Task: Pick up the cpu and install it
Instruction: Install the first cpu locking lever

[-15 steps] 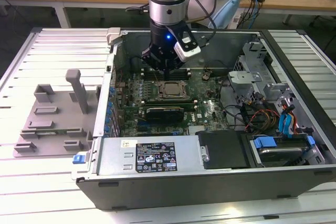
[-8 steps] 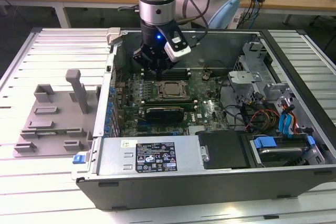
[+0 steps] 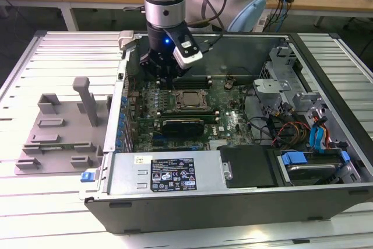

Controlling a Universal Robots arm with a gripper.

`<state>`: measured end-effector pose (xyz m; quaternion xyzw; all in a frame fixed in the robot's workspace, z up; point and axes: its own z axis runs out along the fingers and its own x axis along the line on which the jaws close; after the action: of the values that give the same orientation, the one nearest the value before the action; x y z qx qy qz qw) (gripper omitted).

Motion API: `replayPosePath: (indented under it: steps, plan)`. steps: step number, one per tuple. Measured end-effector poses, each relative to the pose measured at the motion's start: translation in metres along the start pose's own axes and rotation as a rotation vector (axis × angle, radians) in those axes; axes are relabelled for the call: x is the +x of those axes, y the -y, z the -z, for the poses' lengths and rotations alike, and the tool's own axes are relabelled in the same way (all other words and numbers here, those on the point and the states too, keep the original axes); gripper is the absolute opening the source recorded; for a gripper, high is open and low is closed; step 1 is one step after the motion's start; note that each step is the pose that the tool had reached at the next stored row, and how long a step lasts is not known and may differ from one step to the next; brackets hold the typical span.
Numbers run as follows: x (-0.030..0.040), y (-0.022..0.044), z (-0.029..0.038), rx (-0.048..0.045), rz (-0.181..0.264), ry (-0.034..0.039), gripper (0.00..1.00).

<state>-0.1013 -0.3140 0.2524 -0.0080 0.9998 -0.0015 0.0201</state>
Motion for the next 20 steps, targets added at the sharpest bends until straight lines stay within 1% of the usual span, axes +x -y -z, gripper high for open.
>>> replayPosePath:
  steps: [1, 2, 4, 5, 6, 7, 9, 10, 11, 12, 14, 17, 18, 19, 20]
  plan:
    - [0.0, 0.0001, 0.0, -0.007, 0.0, 0.0001, 0.11]
    - [0.0, 0.0001, 0.0, -0.0099, -0.001, 0.0002, 0.11]
    - [0.0004, 0.0001, 0.0, -0.0116, -0.001, 0.0002, 0.11]
    - [0.0009, 0.0002, 0.0001, -0.015, -0.001, 0.0002, 0.11]
    - [0.0012, 0.0003, 0.0001, -0.0213, -0.001, 0.0003, 0.11]
    - [0.0014, 0.0003, 0.0001, -0.0301, -0.001, 0.0005, 0.11]
    - [0.0014, 0.0004, 0.0001, -0.0334, -0.001, 0.0006, 0.11]
    - [0.0025, 0.0005, 0.0001, -0.0433, -0.002, 0.0007, 0.11]
    - [0.005, 0.0006, 0.0002, -0.0507, -0.002, 0.0011, 0.11]
    - [0.0064, 0.0007, 0.0003, -0.0553, -0.002, 0.0013, 0.11]
    - [0.0087, 0.0008, 0.0004, -0.0616, -0.003, 0.0016, 0.11]
    - [0.0137, 0.001, 0.0005, -0.0659, -0.003, 0.0025, 0.11]
    - [0.0151, 0.0012, 0.0006, -0.0798, -0.003, 0.0028, 0.11]
    - [0.0162, 0.0015, 0.0006, -0.1043, -0.004, 0.0032, 0.11]
    - [0.0169, 0.0017, 0.0007, -0.1188, -0.005, 0.0035, 0.11]
